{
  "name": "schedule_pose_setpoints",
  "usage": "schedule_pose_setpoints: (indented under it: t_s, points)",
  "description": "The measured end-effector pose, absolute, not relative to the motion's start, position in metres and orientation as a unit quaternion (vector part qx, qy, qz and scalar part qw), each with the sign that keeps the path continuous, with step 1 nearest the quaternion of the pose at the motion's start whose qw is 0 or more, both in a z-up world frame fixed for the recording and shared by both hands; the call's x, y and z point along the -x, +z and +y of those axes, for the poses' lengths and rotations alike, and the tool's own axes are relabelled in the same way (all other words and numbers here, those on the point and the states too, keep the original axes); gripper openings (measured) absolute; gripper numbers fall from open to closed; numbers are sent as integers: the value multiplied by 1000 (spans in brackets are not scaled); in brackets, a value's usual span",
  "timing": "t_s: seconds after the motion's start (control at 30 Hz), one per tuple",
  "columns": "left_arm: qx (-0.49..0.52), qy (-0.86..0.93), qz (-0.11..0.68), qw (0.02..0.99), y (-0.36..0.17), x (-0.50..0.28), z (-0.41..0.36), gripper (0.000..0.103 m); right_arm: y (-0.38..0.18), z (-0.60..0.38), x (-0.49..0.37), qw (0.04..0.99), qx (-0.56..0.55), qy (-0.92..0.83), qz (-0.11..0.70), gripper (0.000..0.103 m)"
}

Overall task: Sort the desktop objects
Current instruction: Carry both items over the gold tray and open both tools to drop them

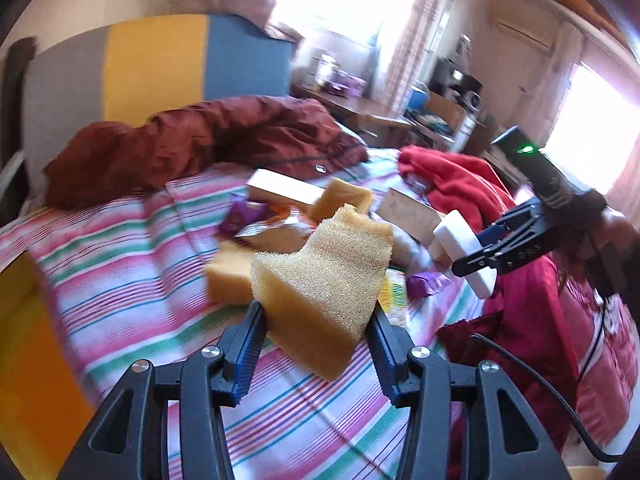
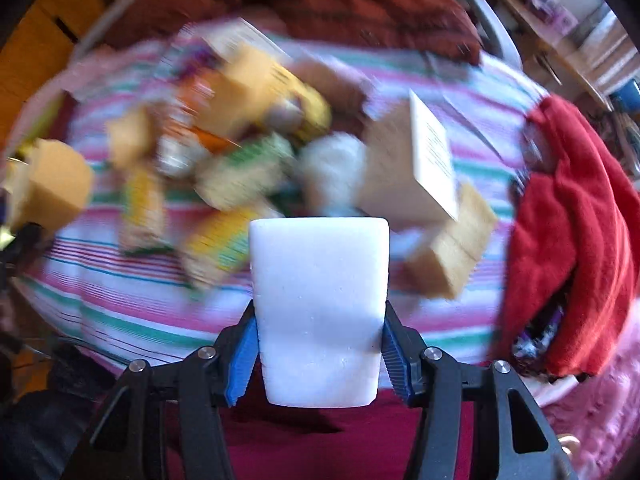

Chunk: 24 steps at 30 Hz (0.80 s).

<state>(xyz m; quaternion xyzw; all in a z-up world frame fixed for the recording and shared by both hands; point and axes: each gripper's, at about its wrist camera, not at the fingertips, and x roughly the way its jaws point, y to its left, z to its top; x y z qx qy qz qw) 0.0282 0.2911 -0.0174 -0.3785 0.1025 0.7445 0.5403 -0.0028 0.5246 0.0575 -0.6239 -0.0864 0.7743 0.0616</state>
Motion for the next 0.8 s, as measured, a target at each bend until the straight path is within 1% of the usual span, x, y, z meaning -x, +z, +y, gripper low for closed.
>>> schedule_pose_setpoints:
  t_s: [0.17,0.2,0.3,0.33,0.47,0.5,0.6,0.63,0.67,0.7,0.73,0.8]
  points:
    - [395,781,47,482,-13,-5,233,50,53,450,18,-56,585,805,-81,57]
    - [398,787,39,469,-13,0,222,50,58,428,16,-76,581,806,-84,57]
    - [406,815,23,412,-17,20,181,50,47,377,27,-143,571,803,-89,57]
    - [408,825,20,392,-19,28,166,50,45,359,31,-181,571,799,-59,57]
    - [417,857,0,302,-28,58,107,51,38,277,55,-243,561,789,-62,57]
    - [417,866,-2,275,-30,69,91,51,28,265,57,-252,561,786,-60,57]
    - [414,887,-9,204,-33,94,55,55,16,217,77,-268,553,788,-39,58]
    - [414,890,-10,189,-34,102,46,60,16,205,84,-275,546,791,-25,60]
    - [417,890,-12,182,-36,108,40,63,17,194,90,-282,537,795,-9,68]
    - [425,888,-19,172,-39,115,30,64,15,182,97,-290,531,796,11,78]
    - [430,888,-26,161,-42,119,24,64,13,175,101,-289,529,798,22,92]
    - [430,890,-38,146,-45,119,11,67,13,161,102,-288,526,800,29,93]
